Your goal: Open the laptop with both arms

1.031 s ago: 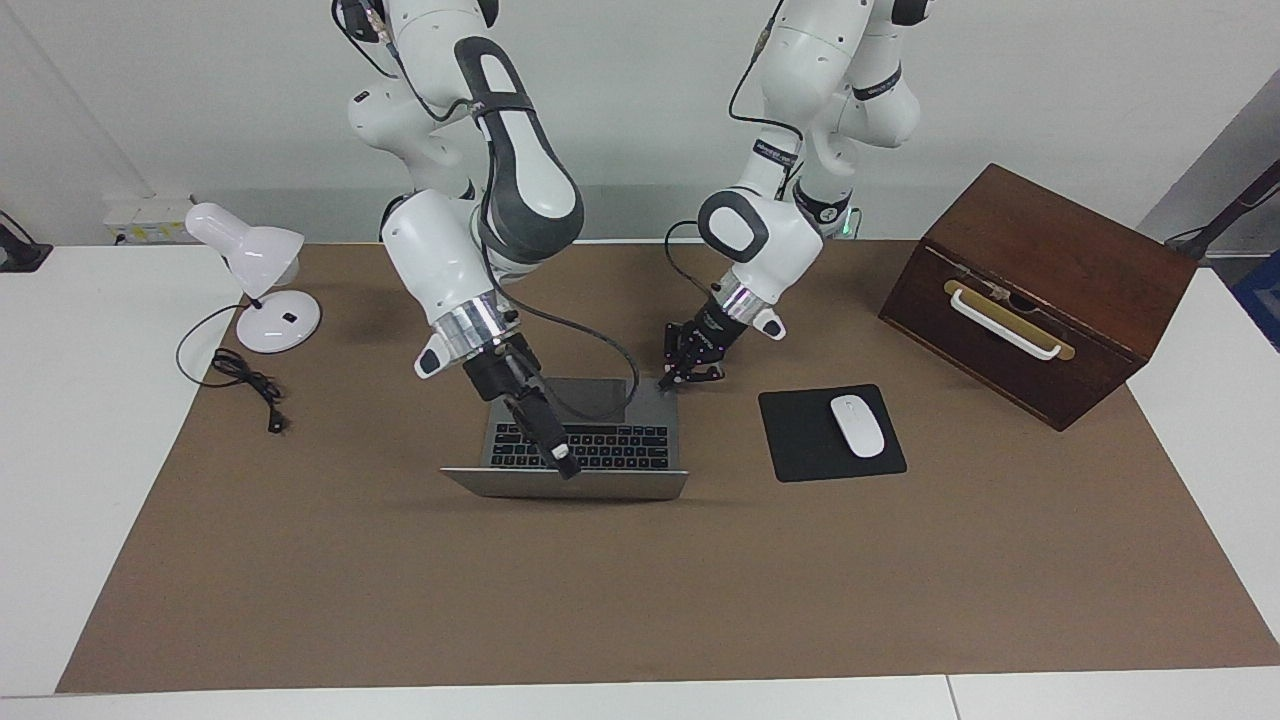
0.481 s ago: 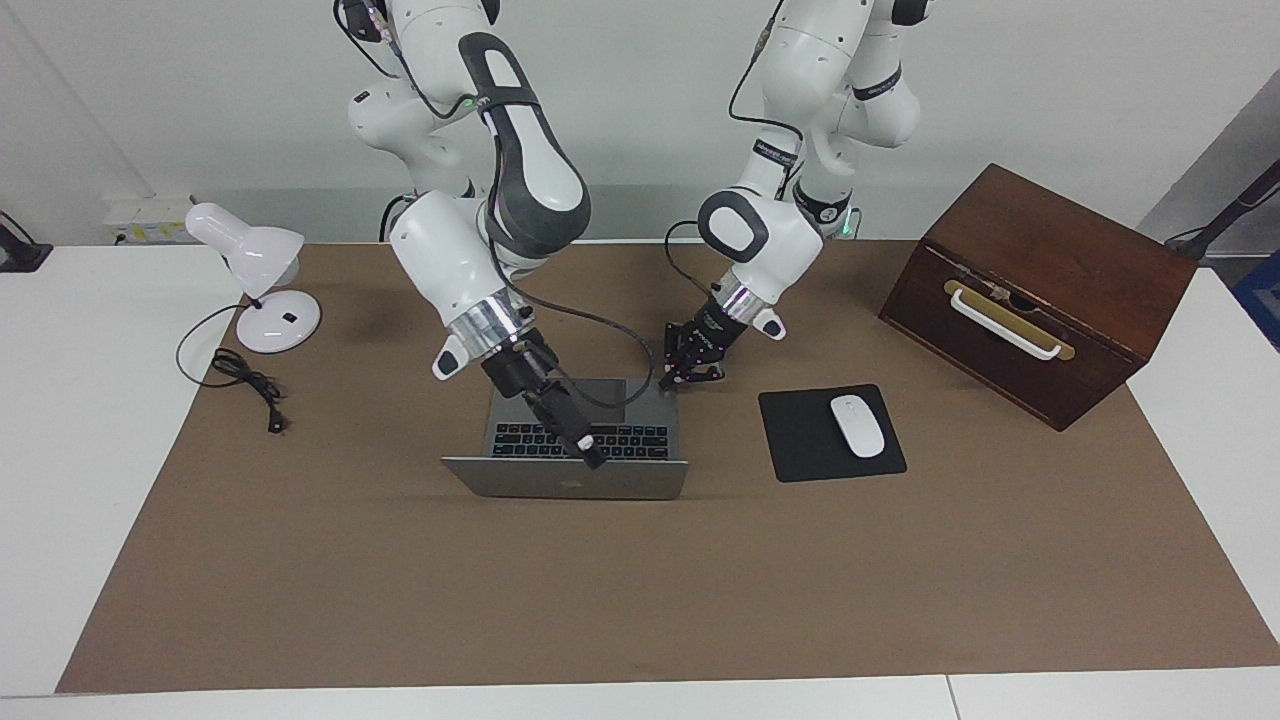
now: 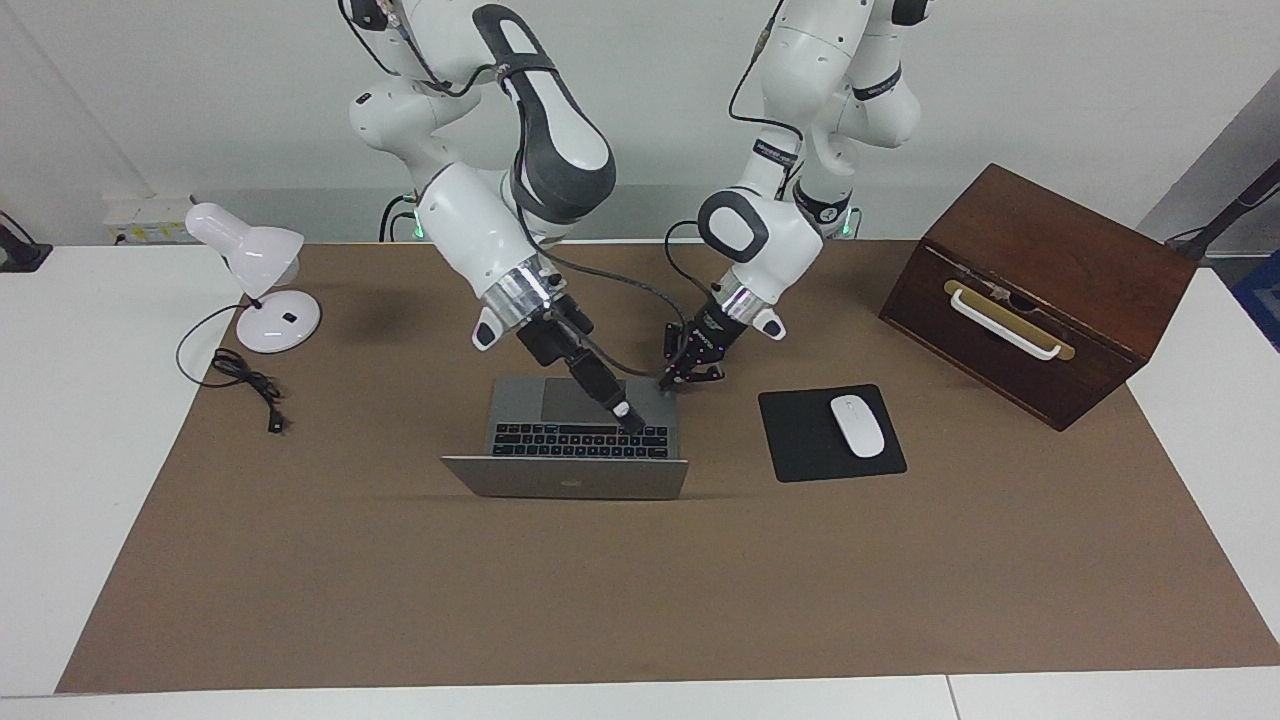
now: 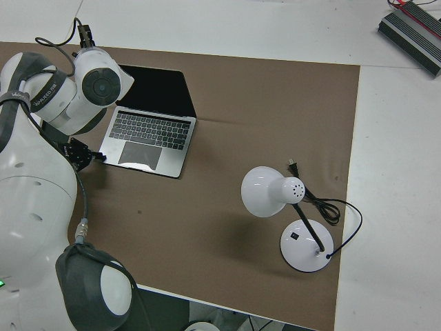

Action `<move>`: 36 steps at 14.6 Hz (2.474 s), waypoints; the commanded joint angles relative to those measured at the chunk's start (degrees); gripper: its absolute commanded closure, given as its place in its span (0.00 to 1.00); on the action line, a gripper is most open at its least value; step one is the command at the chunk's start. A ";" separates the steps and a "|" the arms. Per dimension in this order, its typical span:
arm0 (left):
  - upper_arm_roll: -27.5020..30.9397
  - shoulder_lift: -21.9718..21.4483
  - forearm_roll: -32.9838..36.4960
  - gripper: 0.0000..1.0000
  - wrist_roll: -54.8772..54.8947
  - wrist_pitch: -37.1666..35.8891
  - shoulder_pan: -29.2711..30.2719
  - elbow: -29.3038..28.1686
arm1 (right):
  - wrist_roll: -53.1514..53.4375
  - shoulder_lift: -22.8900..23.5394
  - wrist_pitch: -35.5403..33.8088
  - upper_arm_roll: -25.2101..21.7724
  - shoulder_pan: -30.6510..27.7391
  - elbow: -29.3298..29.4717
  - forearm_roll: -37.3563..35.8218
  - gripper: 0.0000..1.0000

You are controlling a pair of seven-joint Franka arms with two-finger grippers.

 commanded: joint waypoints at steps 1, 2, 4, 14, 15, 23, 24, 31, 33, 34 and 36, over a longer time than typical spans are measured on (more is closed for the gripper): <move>0.74 2.25 -0.61 1.00 1.45 1.39 -0.42 2.41 | 1.60 -3.83 -1.61 0.79 -1.01 -1.78 0.64 0.00; 0.83 1.99 -0.61 1.00 1.36 1.39 -0.25 2.68 | 1.60 -4.88 -2.92 0.53 -1.62 -1.61 0.29 0.00; 0.92 1.11 -0.52 1.00 1.27 1.56 0.89 3.91 | 1.60 -5.15 -5.30 0.00 -2.41 -0.21 -3.20 0.00; 1.27 -3.73 2.20 1.00 8.38 10.78 3.09 5.67 | -3.39 -4.80 -27.26 -6.14 -7.78 8.68 -32.48 0.00; 1.18 -3.73 2.38 1.00 8.83 12.01 3.88 5.76 | -6.63 -4.80 -29.46 -7.37 -7.78 9.03 -33.02 0.00; 1.09 -3.55 8.17 1.00 20.61 11.15 11.17 7.07 | -27.30 -6.03 -46.34 -10.11 -14.00 9.73 -43.82 0.00; 1.18 -3.47 9.92 1.00 20.61 10.54 11.70 7.07 | -28.88 -6.12 -48.44 -9.85 -15.32 9.91 -45.23 0.00; 1.27 -3.82 28.73 1.00 21.31 1.40 17.68 7.07 | -35.83 -9.89 -61.28 1.02 -29.18 10.70 -57.70 0.00; 1.61 -3.99 33.03 1.00 21.22 -2.80 19.43 6.99 | -37.07 -11.12 -63.13 8.84 -36.66 10.70 -61.57 0.00; 1.71 -4.25 36.62 1.00 21.22 -6.13 20.49 7.16 | -37.77 -11.30 -64.10 11.75 -39.39 10.70 -62.89 0.00; 1.62 -4.78 45.75 1.00 21.14 -14.12 23.91 8.82 | -39.53 -11.39 -66.73 15.28 -43.01 10.70 -67.10 0.00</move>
